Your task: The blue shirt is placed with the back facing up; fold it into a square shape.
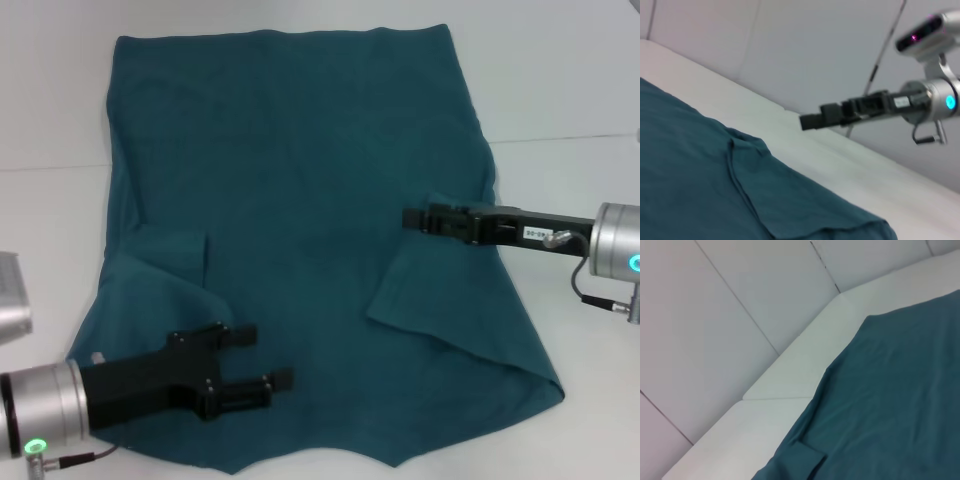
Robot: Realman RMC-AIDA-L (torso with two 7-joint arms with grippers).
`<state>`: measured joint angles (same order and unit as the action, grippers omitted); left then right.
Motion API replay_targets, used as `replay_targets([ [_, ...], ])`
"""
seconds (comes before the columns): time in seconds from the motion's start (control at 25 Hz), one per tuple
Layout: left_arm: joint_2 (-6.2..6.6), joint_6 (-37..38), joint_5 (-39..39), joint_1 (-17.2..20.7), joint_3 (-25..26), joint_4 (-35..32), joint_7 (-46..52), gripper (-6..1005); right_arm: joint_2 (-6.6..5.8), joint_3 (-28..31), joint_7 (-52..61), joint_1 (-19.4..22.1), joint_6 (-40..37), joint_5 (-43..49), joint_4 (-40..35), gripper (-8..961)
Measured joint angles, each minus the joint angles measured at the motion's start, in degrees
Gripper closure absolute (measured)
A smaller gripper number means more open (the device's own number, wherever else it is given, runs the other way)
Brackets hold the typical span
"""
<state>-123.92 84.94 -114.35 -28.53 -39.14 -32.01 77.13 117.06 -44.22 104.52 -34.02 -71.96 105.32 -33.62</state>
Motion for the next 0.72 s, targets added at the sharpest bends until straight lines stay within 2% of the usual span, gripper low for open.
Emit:
replay_targets([
  [0.08,0.11,0.83,0.02,0.04,1.19,-0.64,1.99,124,-0.3,0.01,-0.03,0.61,-0.57,0.0,-0.42,380],
  [0.2,0.15,1.23,0.02,0.69,2.63,-3.23,6.32,125,-0.71,0.07,0.13,1.25,-0.9,0.01,-0.57,137],
  [0.48,0.46,0.51,-0.64,2.52,5.76,-9.46,16.64,126,-1.51,-0.01,0.4,1.43,-0.97,0.37,-0.57,77],
  [0.72,1.37,-1.26,-3.36,4.14,8.99,-13.24,25.33,127,-1.98,0.06,0.7,1.25,-1.1,0.83,-0.57,46],
])
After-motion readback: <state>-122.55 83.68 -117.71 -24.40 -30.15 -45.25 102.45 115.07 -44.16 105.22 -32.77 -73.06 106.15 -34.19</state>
